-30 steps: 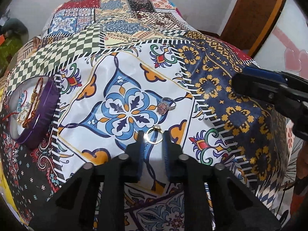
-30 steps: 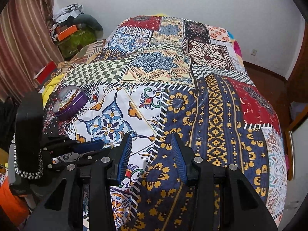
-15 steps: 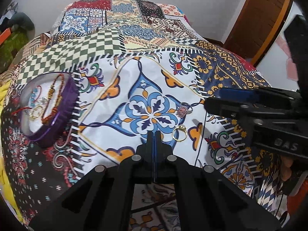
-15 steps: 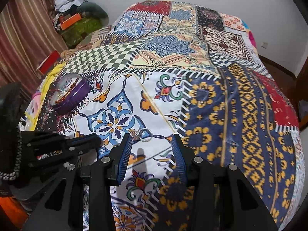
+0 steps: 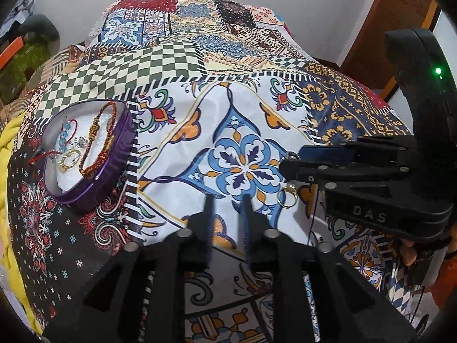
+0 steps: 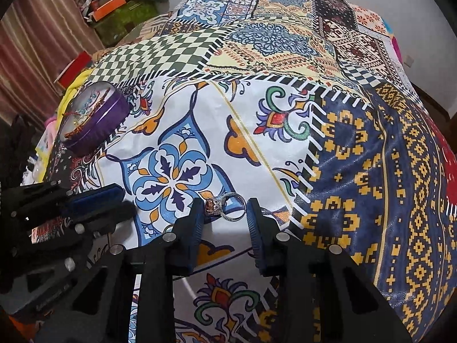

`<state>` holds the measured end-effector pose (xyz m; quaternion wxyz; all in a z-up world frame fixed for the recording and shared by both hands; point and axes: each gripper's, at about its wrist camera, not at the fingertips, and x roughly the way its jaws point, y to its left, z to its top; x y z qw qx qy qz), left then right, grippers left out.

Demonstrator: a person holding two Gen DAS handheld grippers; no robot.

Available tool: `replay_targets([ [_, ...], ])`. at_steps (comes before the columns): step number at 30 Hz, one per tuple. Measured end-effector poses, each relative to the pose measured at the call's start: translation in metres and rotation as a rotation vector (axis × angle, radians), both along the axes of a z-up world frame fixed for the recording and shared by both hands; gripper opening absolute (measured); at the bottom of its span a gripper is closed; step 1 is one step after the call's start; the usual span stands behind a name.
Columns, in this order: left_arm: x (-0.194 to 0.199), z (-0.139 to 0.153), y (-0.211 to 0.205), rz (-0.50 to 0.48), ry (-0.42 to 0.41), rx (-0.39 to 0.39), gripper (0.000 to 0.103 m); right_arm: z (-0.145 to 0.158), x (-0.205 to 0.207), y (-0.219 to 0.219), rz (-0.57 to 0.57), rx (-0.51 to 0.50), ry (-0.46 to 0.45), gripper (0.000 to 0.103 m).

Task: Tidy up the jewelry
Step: 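Grasp a silver ring with the right tool while the left tool grasps a gold ring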

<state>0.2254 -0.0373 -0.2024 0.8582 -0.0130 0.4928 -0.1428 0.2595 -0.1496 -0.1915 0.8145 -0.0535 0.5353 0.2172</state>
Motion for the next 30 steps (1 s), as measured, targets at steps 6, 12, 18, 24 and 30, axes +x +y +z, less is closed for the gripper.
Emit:
replay_targets([
  [6,-0.005,0.001,-0.022,-0.05,0.001,0.009,0.031,0.015,-0.01,-0.004,-0.013,0.003,-0.072,0.027],
  [12,-0.002,-0.004,-0.048,-0.096,0.01,0.03,0.031,0.035,-0.026,-0.024,-0.047,0.025,-0.137,0.027],
  [18,0.004,-0.01,-0.058,-0.079,-0.014,0.06,0.018,0.044,-0.031,-0.036,-0.071,0.03,-0.168,0.027],
  [24,0.002,-0.006,-0.055,-0.074,-0.021,0.076,0.017,0.051,-0.033,-0.041,-0.088,0.053,-0.191,0.028],
  [30,-0.005,0.01,-0.044,-0.048,-0.054,0.074,0.017,0.062,-0.036,-0.037,-0.08,0.07,-0.216,0.028],
])
